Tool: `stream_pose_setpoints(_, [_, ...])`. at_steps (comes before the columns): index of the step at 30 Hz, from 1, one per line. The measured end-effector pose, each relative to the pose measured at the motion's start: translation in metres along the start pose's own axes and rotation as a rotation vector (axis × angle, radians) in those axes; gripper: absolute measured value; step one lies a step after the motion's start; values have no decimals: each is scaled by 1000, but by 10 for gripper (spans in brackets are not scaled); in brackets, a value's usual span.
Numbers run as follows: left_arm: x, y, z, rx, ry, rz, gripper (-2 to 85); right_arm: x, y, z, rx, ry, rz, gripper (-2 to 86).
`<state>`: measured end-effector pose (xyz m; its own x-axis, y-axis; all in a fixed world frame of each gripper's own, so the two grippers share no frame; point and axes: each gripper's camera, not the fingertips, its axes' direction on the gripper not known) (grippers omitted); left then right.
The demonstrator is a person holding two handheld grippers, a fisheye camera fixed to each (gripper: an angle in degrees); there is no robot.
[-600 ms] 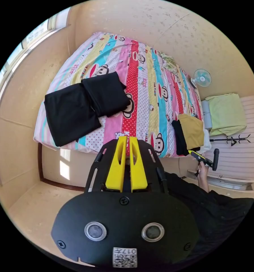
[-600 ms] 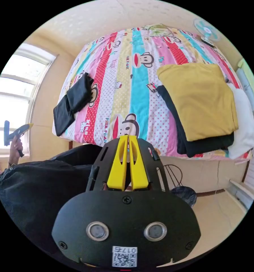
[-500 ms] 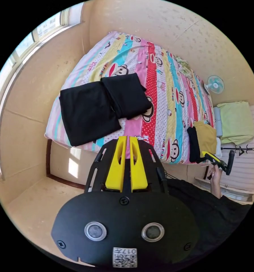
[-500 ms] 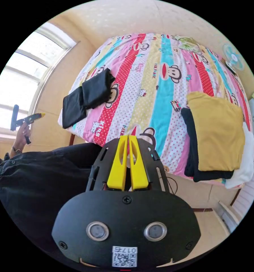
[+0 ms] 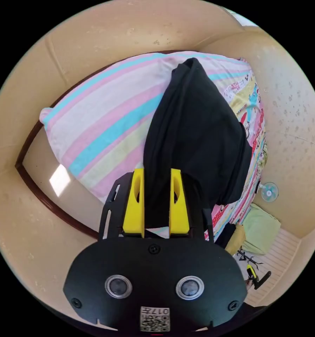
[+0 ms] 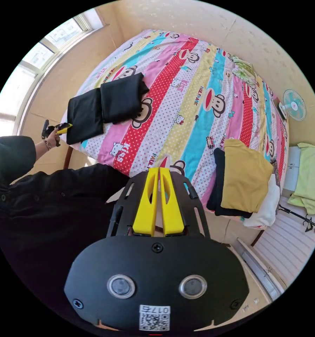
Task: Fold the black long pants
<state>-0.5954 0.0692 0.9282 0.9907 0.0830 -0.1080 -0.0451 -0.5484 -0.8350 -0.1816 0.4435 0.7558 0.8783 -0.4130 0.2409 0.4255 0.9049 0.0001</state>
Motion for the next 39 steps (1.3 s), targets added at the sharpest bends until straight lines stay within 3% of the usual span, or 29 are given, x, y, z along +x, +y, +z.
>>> stream_pose_setpoints(2, [1,0,-14,-48,89,34,67,-15,-2,0,-2,-30,27,5])
stream_pose_setpoints(6, [68,24,-89,-38,394,412,50,-52,-22,-7,-3,-54,17,4])
stream_pose_setpoints(10, [174,54,-128,-72,526,793,50,-82,-41,-21,15,-26,-48,5])
stream_pose_setpoints(12, [247,88,-123,-187,514,1089,50,-93,-49,-30,27,9,-47,5])
stream_pose_setpoints(16, [309,157,-76,-510,481,1353,53,-93,-63,-39,40,36,26,6])
stream_pose_setpoints(18, [309,192,-53,-635,470,1312,44,-90,-75,-45,70,7,63,8])
stream_pose_setpoints(23, [222,169,-66,-587,608,899,58,-133,-116,-29,42,-41,-120,19])
stream_pose_setpoints(27, [92,127,-101,-336,640,417,64,-223,-174,18,-50,-154,-359,59])
stream_pose_setpoints(30, [17,121,-134,-177,596,213,64,-318,-206,67,-172,-232,-584,94])
stream_pose_setpoints(34, [-35,133,-165,-39,523,96,65,-439,-206,137,-245,-55,-847,151])
stream_pose_setpoints(36, [-55,145,-171,12,536,39,65,-502,-192,188,-217,129,-970,186])
stream_pose_setpoints(39, [-67,157,-162,23,568,-10,65,-547,-173,253,-210,307,-1096,177])
